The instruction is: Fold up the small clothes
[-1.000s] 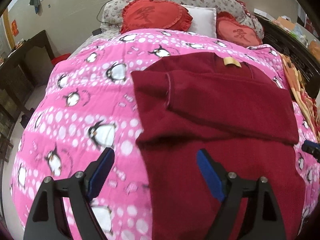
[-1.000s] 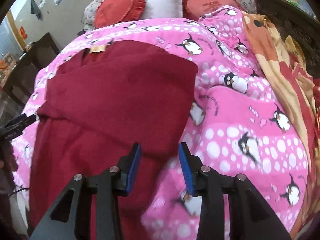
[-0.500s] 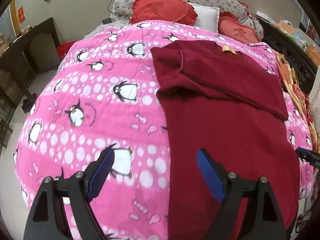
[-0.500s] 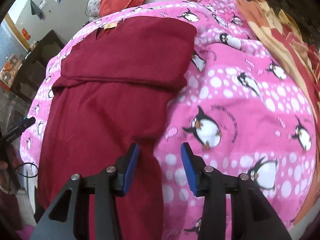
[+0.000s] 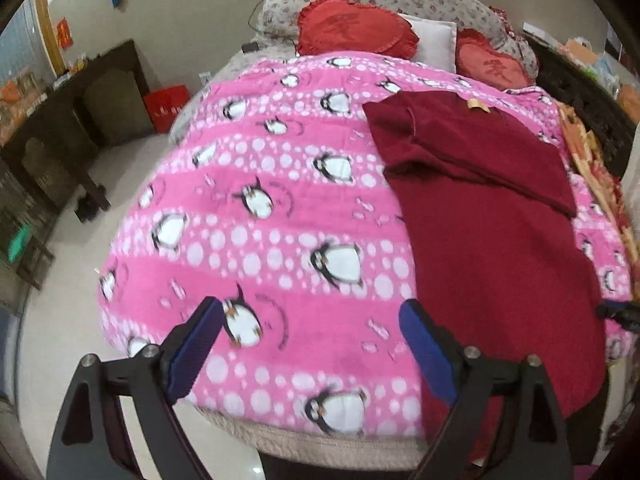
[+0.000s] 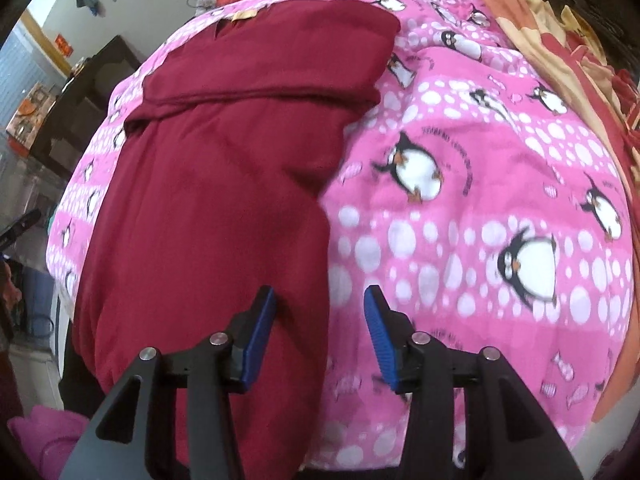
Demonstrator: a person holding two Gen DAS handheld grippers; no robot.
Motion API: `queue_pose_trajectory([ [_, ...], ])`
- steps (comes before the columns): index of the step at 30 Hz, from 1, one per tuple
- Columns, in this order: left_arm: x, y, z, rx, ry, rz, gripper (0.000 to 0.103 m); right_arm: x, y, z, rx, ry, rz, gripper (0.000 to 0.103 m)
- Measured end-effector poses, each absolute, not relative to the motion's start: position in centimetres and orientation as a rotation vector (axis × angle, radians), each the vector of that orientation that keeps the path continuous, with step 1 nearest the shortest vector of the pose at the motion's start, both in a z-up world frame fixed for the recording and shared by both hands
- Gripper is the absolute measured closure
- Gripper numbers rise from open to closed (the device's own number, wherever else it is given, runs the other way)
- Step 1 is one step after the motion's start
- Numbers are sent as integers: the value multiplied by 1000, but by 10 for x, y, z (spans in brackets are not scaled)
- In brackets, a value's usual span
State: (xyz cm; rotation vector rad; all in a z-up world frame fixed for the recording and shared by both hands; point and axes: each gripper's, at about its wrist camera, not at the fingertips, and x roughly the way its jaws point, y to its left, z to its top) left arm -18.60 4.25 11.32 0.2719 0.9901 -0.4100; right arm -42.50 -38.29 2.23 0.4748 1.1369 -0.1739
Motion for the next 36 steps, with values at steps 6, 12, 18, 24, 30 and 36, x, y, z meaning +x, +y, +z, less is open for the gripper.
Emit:
queue_pose_trajectory([
  [6,-197,23,94,262,1030,-488,10,-453,-375,7,543,1156,-170,77],
  [12,-218,-10,61,331,1096,-584,10,-474,-361,7,607,1133,-131,70],
  [18,-236,-15,36,400,1133,-570,10,-478,-342,8,581,1139,-95,70],
  [24,-246,-16,24,403,1188,-595,10,-474,-341,6,576,1149,-85,70],
  [30,-247,-16,20,389,1222,-601,10,-470,-341,5,572,1159,-83,69],
  [36,-253,-12,15,377,1249,-604,10,-466,-343,3,574,1162,-74,69],
])
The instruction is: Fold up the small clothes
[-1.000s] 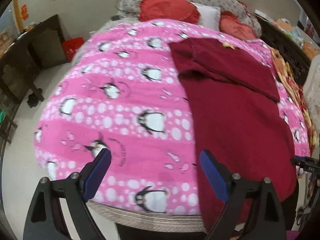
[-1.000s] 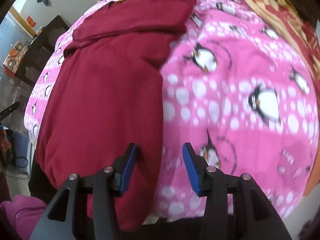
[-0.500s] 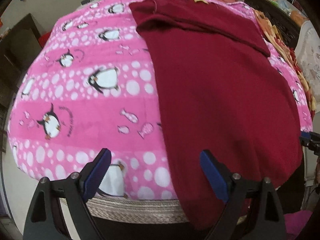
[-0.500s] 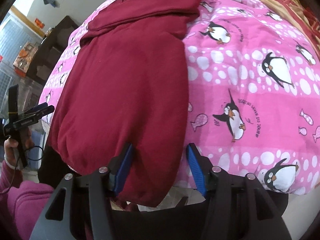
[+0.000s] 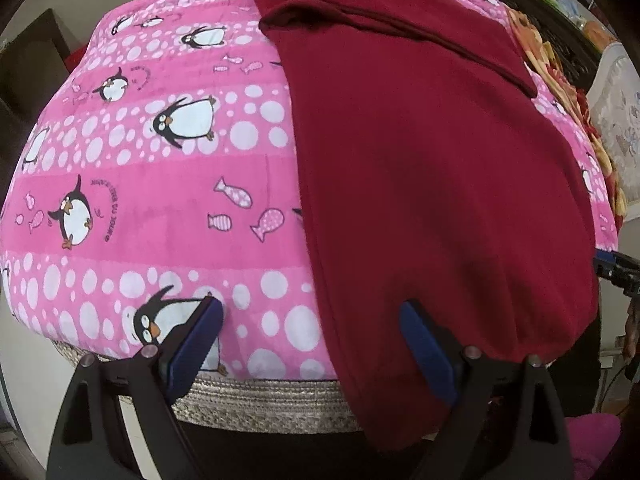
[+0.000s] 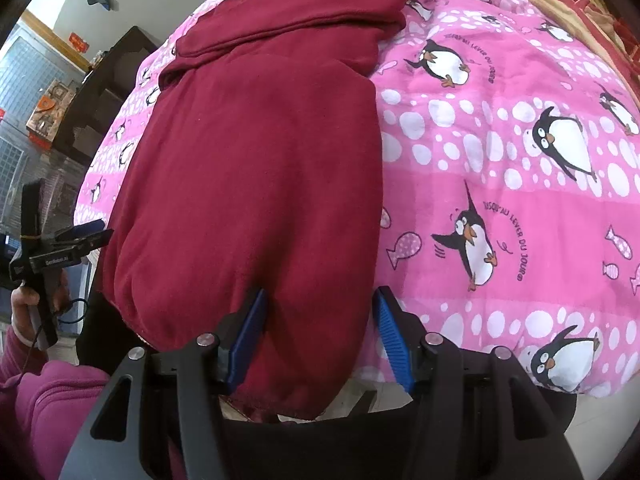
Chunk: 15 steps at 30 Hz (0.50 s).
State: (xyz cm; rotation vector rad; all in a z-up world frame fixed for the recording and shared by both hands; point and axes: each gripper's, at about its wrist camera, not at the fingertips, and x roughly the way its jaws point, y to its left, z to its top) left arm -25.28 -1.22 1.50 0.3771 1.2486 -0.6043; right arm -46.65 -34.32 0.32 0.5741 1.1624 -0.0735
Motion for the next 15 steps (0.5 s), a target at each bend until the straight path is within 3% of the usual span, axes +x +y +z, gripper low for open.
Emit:
queue_pose_trajectory([
  [9,-264,-17,11,392,1266,-615,9,-466,-345,2,576,1164,-62,69],
  [15,-267,-23,4,398,1279,-635,3,-466,-345,1,579,1162,-58,68],
])
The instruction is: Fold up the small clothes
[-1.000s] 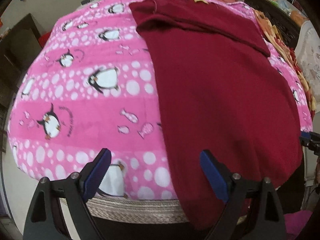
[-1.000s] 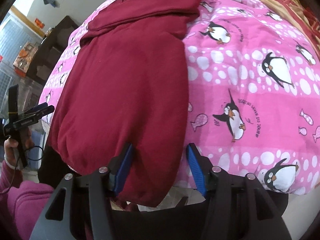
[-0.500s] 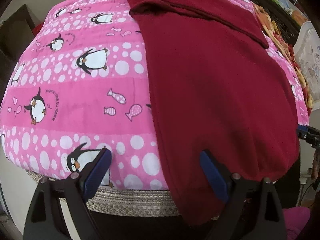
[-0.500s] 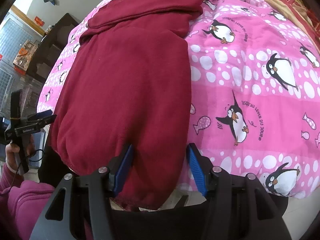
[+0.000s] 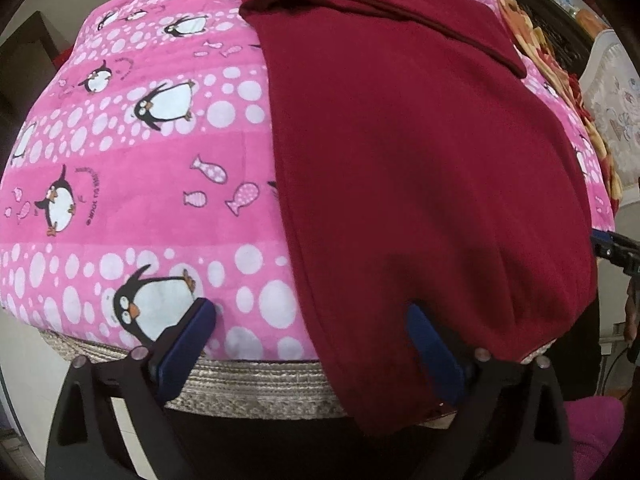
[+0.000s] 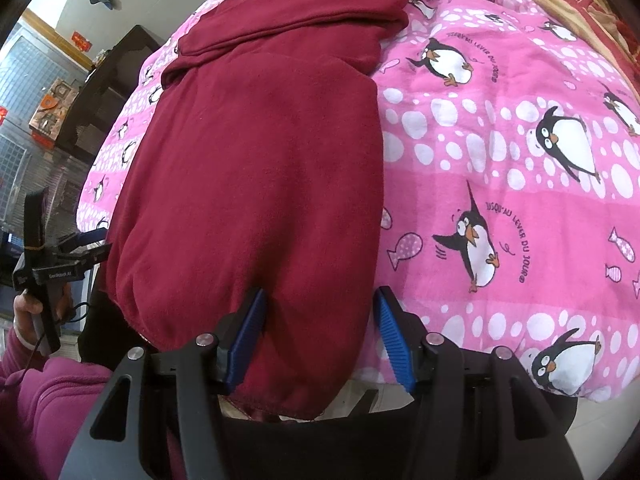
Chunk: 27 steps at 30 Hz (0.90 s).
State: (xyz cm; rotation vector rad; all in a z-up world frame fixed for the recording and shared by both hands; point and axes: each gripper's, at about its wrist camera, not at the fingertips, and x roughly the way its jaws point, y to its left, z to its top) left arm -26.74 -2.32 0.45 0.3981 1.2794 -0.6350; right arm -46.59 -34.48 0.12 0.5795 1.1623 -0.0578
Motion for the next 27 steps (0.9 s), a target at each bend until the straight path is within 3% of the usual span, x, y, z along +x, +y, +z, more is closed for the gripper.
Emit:
queue_pose_trajectory([
  [20,-268,-34,-2,410,1280,-646,1,-461,-348,1,560,1145,-41,66],
  [23,-274,-32,5,417,1262,-683,16,-461,-343,4,530,1134,-9,89],
  [26,-277,-31,9,413,1257,-719,30,-461,-338,10,490,1127,10,103],
  [27,-277,-30,9,411,1257,-728,32,-462,-337,11,490,1123,19,103],
])
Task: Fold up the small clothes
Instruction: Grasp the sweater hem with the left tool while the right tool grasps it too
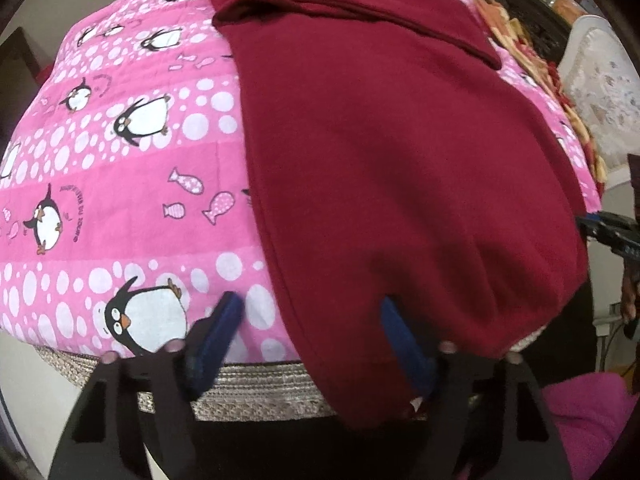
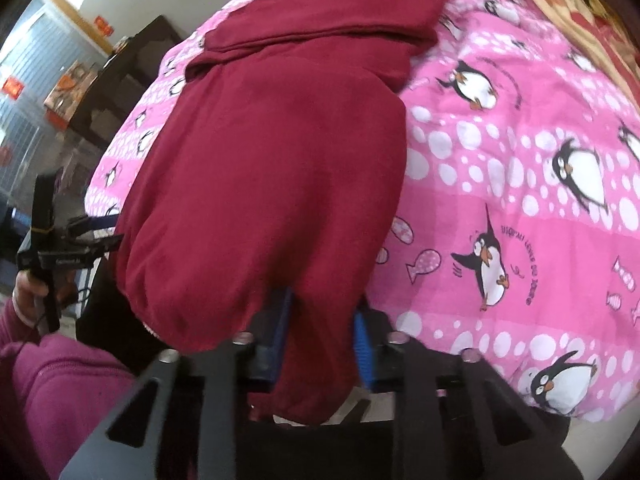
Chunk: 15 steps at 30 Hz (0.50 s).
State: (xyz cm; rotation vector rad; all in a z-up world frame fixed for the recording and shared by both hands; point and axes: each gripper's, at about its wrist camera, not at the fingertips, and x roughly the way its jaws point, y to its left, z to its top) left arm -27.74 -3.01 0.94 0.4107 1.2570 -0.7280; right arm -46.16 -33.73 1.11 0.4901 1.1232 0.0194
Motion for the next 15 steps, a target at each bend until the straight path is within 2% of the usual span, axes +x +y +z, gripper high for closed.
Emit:
queue_pose_trajectory([
  [1,-277,-30,10,412,1256,-734,35,-462,-338,12,492,1118,20,103],
  [3,-276,-28,10,408,1250,-743,49,-463,-343,11,521,1107,23,103],
  [4,-275,-27,13,397,1246,-747,67,-464,-346,10,537,1100,24,103],
  [5,-273,-26,15,380,1251,-757,90,-465,-348,11,558,1088,26,103],
  [6,-268,-24,18,346,1273,-778,95,-465,-351,13,577,1072,34,103],
  [15,-240,-31,52,239,1252,-862,96,-446,-382,64,656,881,113,103],
])
